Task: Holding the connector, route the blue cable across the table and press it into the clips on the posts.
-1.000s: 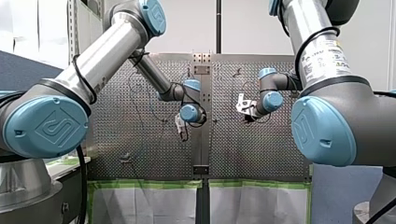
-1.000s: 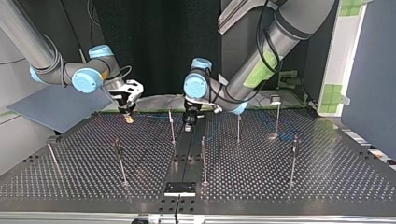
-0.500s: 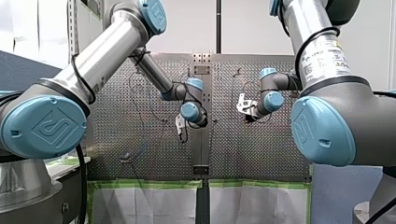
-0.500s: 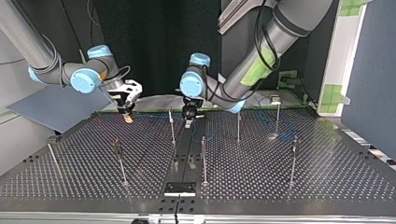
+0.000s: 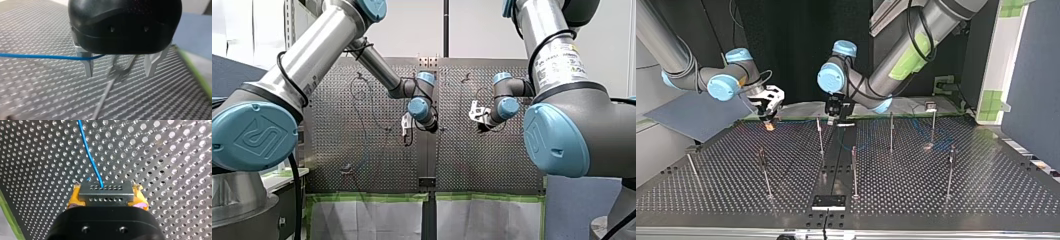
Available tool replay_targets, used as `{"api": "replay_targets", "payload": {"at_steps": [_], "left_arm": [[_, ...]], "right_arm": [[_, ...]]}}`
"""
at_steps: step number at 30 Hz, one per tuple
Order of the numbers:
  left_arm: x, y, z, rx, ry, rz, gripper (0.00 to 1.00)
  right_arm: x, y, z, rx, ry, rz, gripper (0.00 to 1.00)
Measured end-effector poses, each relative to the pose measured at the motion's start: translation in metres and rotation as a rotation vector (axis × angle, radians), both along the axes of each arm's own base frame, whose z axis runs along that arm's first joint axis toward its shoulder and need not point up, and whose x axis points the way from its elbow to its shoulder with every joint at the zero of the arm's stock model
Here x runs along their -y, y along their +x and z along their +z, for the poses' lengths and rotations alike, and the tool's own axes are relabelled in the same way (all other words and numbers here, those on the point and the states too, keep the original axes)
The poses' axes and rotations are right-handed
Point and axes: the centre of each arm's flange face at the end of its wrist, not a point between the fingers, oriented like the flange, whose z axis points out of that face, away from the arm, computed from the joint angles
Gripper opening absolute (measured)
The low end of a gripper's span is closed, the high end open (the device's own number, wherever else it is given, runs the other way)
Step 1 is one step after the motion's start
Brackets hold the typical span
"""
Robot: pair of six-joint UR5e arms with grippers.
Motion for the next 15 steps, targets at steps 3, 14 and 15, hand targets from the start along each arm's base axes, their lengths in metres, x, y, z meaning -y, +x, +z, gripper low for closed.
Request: {"api": "replay_targets", "payload": {"at_steps": [3,14,15], "left_arm": [[0.004,-0.019,-0.010,-0.041,0.037,-0.027,1.00],[0.054,-0.051,0.005,0.016,-0.064,-0.052,1.00],[0.059,-0.053,0.008,0.026,-0.078,-0.052,1.00]], "right_arm": [[0.001,-0.002,0.001,0.000,-0.001,-0.003,0.00],[0.004,-0.010,0.003,0.000,0.002,-0.017,0.00],[0.005,-0.011,0.003,0.000,0.002,-0.020,0.00]]}}
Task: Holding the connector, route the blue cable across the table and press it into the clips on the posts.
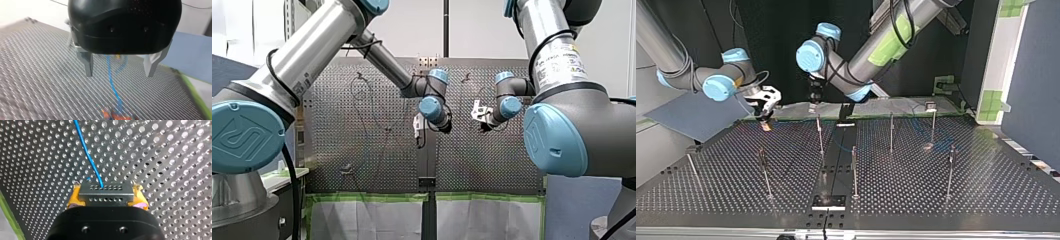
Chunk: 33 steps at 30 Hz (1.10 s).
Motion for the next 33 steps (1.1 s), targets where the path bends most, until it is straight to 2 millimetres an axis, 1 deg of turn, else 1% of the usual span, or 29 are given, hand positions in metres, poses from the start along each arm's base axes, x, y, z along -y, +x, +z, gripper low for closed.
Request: {"api": "replay_targets", "payload": {"at_steps": [4,9,18,33], "left_arm": [[0.018,-0.010,0.009,0.036,-0.049,-0.005,1.00],[0.027,-0.010,0.009,0.055,-0.072,-0.013,1.00],[0.045,-0.005,-0.014,0.015,-0.065,-0.002,1.00],[0.069,0.031,-0.050,0.021,-0.094,0.054,1.00]], "right_arm": [[0.002,-0.004,0.000,0.001,0.001,-0.008,0.00],[0.004,-0.007,0.001,0.000,0.000,-0.014,0.00],[0.004,-0.008,0.003,-0.002,-0.004,-0.011,0.00],[0.003,-0.006,0.004,0.001,-0.006,-0.003,0.00]]}}
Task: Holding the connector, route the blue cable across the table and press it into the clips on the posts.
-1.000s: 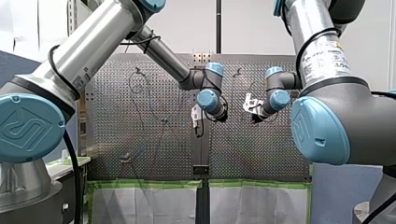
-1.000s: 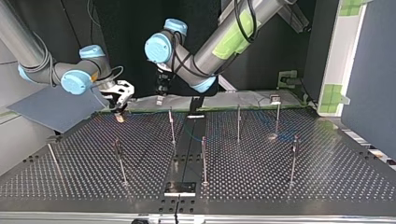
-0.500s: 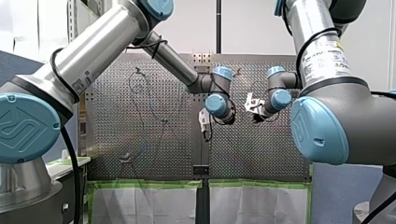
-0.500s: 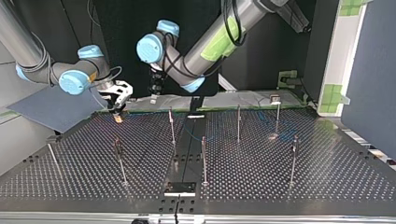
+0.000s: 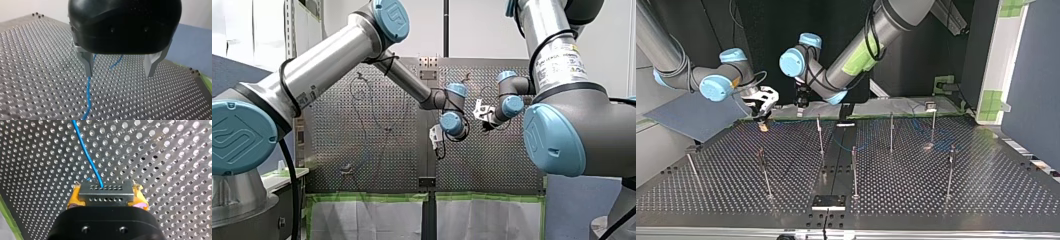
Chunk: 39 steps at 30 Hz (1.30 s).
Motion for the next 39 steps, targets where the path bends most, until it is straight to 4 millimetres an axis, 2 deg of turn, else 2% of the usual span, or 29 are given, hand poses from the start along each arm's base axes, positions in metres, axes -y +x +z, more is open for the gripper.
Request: {"api": "replay_targets", "payload": {"at_steps": [4,10,21,27,36,39], "left_arm": [[0.005,0.010,-0.007,0.010,-0.003,0.026,1.00],[0.007,0.023,0.005,0.043,-0.027,0.064,1.00],[-0.001,0.022,-0.007,0.037,-0.016,0.089,1.00],[0.006,0.028,-0.004,0.049,-0.035,0.069,1.00],[0.014,0.039,-0.032,-0.002,0.005,0.077,1.00],[0.015,0.044,-0.033,-0.006,0.008,0.087,1.00]], "right_arm": [[-0.001,0.001,0.000,0.001,0.001,0.005,0.00],[-0.001,0.003,0.000,0.002,0.002,0.009,0.00],[-0.002,0.003,0.000,0.002,0.002,0.009,0.00],[-0.002,0.003,0.000,0.001,0.001,0.010,0.00],[-0.003,0.004,0.002,0.003,-0.001,0.019,0.00],[-0.003,0.004,0.002,0.005,-0.002,0.020,0.00]]}}
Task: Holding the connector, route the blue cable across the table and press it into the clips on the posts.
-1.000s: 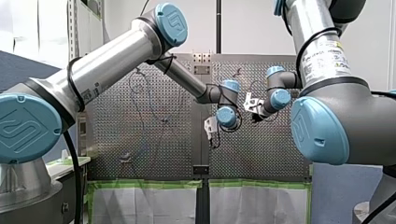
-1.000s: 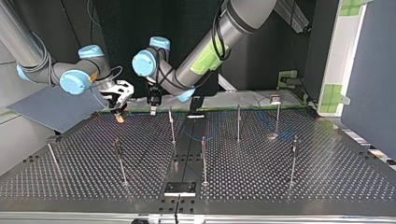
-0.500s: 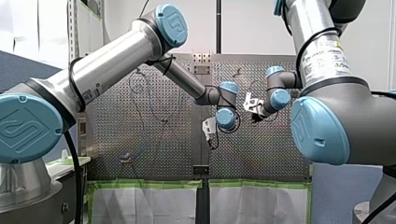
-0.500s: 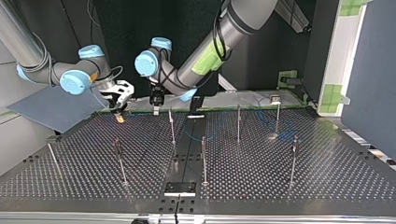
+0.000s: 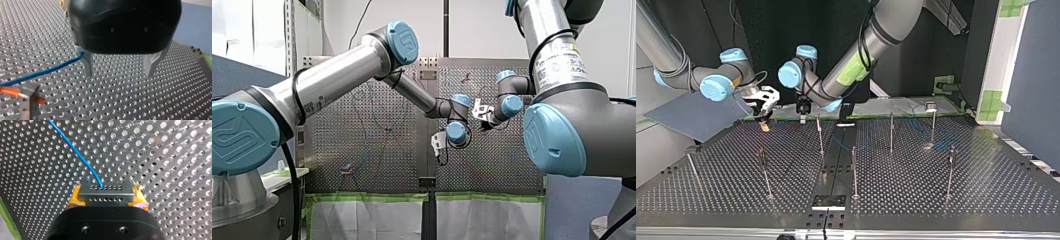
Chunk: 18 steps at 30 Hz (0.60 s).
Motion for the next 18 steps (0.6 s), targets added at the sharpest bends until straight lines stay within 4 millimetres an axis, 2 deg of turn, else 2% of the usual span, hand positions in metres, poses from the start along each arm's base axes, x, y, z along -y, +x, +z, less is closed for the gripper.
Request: {"api": "replay_targets", "payload": {"at_steps": [10,14,15,16,17,18], "left_arm": [[0.013,0.016,0.036,0.056,-0.044,0.030,1.00],[0.015,0.017,0.041,0.066,-0.047,0.045,1.00],[0.015,0.017,0.042,0.067,-0.046,0.048,0.85],[0.015,0.016,0.041,0.067,-0.043,0.051,0.85],[0.015,0.016,0.041,0.067,-0.040,0.052,0.65],[0.014,0.015,0.040,0.067,-0.036,0.053,0.53]], "right_arm": [[0.000,0.000,0.001,0.004,-0.001,0.000,0.00],[0.000,0.000,0.001,0.005,-0.001,-0.001,0.00],[0.000,0.000,0.001,0.004,-0.001,-0.001,0.00],[0.000,0.000,0.001,0.004,-0.001,-0.001,0.00],[0.001,0.000,0.001,0.003,-0.002,-0.001,0.00],[0.001,-0.001,0.002,0.002,-0.003,-0.001,0.00]]}}
